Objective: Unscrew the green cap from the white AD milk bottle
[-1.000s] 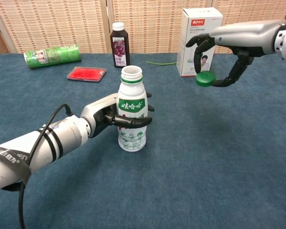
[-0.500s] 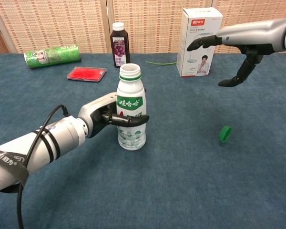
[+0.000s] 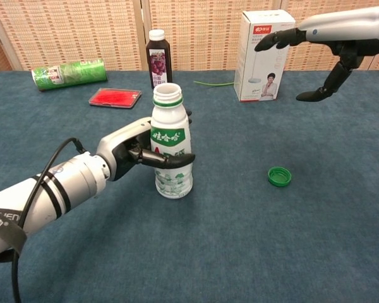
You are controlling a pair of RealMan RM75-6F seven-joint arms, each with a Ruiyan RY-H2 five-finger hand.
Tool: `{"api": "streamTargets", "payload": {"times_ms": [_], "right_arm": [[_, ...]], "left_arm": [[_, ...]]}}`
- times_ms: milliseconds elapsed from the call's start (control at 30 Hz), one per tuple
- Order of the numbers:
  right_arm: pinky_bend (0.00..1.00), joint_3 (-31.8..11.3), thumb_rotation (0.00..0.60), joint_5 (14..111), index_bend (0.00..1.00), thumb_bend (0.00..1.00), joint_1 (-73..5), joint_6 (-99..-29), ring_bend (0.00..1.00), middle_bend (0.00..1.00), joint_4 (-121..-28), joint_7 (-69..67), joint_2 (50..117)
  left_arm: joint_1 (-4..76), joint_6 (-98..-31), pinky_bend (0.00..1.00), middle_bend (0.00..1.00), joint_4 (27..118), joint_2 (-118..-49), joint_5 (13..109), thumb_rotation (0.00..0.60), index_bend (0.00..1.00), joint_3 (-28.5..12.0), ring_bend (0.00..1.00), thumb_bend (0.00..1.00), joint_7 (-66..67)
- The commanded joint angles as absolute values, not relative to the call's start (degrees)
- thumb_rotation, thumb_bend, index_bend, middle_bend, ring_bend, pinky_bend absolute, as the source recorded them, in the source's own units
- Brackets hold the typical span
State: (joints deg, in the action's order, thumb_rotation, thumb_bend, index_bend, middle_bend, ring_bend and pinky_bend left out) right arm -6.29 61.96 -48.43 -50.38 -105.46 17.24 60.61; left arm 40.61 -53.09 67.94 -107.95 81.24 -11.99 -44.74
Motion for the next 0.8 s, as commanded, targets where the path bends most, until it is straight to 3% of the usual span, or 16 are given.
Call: {"api": "streamTargets", "payload": {"times_ms": [33,333,633,800], "right_arm": [[0.0,-6.4,0.6,62.2,0.0,0.24,-48.2,-50.5,0.0,0.0,-105.8,17.1,60.2],[0.0,-6.9,0.6,63.2,0.0,0.24,-47.0,-51.3,0.0,0.0,-107.7,16.8,58.4],[0.0,-6.4,0.6,66.2,0.0,0.24,-44.0,-54.1,0.0,0.0,-110.9,16.5,54.5],[0.0,-3.5,0.6,67.6,0.0,0.22,-38.9,-57.8,0.0,0.0,-114.6,16.8,50.4]], "left_arm": [[40.5,-54.7,0.0,0.0,68.1,-107.9,82.4,0.6,0.0,-11.3,0.0,0.28,-44.3],[40.4,-57.6,0.0,0.0,71.0,-105.2,85.0,0.6,0.0,-10.0,0.0,0.28,-42.7],[35.7,-62.4,0.0,0.0,81.6,-93.8,86.4,0.6,0.0,-6.0,0.0,0.28,-36.3],[32.8,-63.2,0.0,0.0,84.7,-84.4,84.9,0.6,0.0,-4.0,0.0,0.27,-27.7]]}}
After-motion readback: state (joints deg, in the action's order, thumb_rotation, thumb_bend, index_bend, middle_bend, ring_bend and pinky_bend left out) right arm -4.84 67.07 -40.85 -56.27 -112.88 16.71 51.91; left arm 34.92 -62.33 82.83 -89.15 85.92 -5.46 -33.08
